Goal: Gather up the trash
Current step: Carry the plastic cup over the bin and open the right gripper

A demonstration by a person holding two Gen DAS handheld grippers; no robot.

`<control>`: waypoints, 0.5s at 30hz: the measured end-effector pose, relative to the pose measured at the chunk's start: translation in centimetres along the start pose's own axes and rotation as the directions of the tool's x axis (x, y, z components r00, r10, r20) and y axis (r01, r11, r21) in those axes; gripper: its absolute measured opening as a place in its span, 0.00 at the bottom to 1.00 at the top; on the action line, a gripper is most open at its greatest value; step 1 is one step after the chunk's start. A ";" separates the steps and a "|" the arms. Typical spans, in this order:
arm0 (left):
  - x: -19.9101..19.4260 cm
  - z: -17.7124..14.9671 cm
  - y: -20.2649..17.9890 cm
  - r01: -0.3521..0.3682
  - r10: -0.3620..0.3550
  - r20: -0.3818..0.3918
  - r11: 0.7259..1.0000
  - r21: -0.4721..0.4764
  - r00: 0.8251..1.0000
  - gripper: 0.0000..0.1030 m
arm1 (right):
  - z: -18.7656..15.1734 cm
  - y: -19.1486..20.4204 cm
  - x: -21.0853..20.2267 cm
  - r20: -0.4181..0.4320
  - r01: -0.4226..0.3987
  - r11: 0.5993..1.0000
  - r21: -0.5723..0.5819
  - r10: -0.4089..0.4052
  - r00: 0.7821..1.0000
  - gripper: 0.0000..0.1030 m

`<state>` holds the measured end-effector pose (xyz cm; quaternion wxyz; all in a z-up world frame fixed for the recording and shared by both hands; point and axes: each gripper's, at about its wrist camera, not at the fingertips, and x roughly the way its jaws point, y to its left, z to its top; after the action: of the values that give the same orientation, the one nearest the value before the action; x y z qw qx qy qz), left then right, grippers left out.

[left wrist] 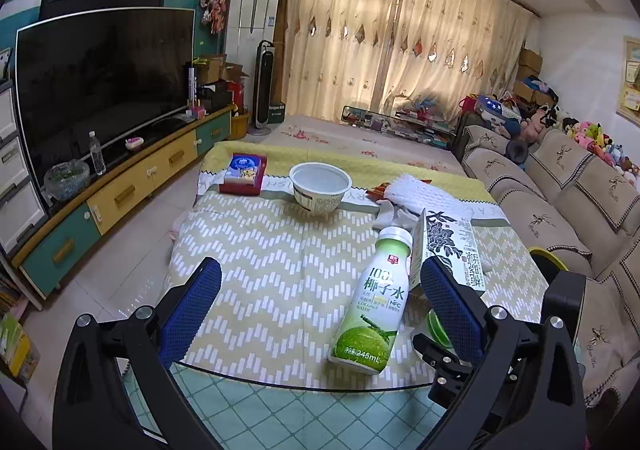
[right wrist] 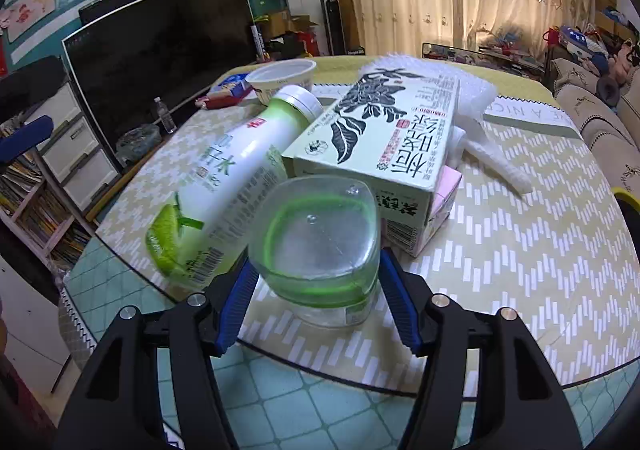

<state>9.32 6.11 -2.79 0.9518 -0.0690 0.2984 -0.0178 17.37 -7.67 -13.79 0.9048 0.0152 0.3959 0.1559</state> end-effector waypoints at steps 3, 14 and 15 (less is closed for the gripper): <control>0.5 -0.3 -0.1 0.007 -0.007 -0.011 1.000 -0.007 1.000 0.95 | -0.2 -0.2 0.3 0.003 0.004 1.000 -0.007 -0.004 1.000 0.48; 1.8 -1.2 -2.5 0.024 -0.023 -0.038 0.999 0.032 0.999 0.95 | -1.3 -3.8 -5.9 0.065 -0.077 0.997 0.013 0.076 0.995 0.48; 2.1 -1.3 -3.1 0.032 -0.030 -0.044 0.999 0.038 0.999 0.95 | -1.3 -5.1 -6.7 0.083 -0.059 0.998 0.035 0.055 0.995 0.48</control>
<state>10.26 2.76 -4.61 0.9459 -0.0546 0.3173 -0.0397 13.56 -14.58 -10.71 0.9151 0.0497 0.3607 0.1736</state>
